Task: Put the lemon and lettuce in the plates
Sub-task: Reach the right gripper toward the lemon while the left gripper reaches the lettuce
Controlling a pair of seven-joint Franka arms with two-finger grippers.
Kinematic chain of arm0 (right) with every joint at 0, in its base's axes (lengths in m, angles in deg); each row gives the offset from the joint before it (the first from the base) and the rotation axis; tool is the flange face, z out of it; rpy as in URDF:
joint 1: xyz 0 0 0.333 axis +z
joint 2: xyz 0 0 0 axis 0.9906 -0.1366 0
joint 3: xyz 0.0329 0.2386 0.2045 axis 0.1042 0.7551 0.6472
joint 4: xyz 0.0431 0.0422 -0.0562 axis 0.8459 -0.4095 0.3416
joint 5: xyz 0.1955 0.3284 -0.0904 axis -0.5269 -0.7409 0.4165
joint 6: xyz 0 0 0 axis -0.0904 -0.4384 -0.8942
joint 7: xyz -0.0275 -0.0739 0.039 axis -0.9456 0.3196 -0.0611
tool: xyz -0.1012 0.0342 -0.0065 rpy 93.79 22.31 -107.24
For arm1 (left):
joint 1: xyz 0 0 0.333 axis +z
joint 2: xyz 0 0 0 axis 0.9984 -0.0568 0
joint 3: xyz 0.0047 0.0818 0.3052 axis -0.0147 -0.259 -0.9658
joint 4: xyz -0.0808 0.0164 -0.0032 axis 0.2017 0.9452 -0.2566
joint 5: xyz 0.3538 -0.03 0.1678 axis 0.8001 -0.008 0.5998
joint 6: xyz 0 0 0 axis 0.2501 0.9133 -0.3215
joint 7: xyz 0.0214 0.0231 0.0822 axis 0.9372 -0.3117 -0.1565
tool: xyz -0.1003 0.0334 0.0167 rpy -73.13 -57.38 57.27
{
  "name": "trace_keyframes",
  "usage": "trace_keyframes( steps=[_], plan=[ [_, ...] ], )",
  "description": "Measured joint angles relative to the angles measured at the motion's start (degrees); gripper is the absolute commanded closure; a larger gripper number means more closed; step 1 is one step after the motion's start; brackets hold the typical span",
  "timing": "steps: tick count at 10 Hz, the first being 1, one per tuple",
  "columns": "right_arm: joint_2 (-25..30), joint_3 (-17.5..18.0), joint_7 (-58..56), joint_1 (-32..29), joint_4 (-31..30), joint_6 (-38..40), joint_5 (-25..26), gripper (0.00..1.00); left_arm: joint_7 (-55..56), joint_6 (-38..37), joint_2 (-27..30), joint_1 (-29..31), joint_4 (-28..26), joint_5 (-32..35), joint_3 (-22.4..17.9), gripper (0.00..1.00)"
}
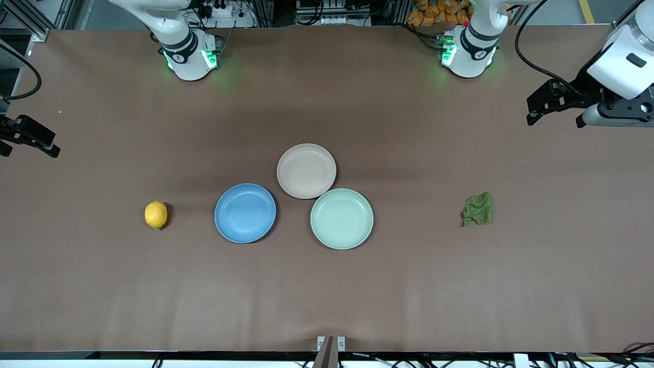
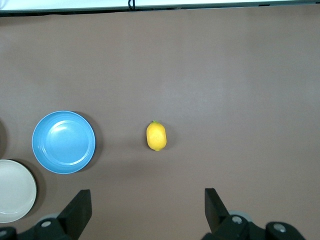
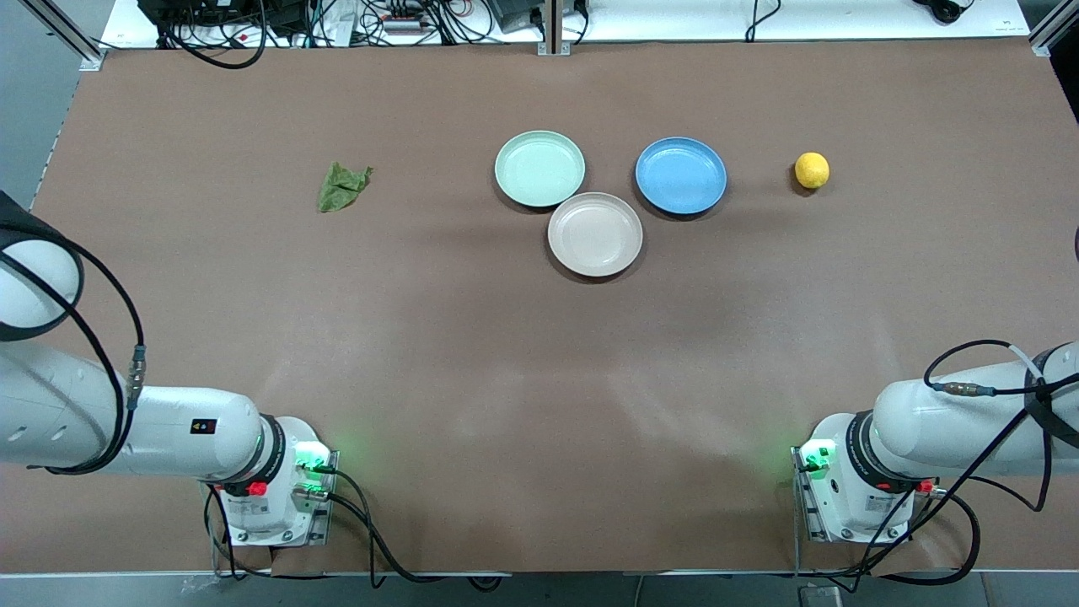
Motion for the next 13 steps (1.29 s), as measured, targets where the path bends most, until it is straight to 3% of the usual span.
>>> trace_keyframes(
  steps=[9,13],
  plan=[
    [0.0,0.0,0.0,0.0,0.0,0.01,0.0,0.0,-0.14,0.0,-0.71,0.2,-0.04,1.5,0.12,0.0],
    [-0.01,0.0,0.0,0.0,0.01,0.03,0.0,0.0,-0.13,0.64,-4.65,0.26,-0.33,1.6,0.02,0.0]
  ],
)
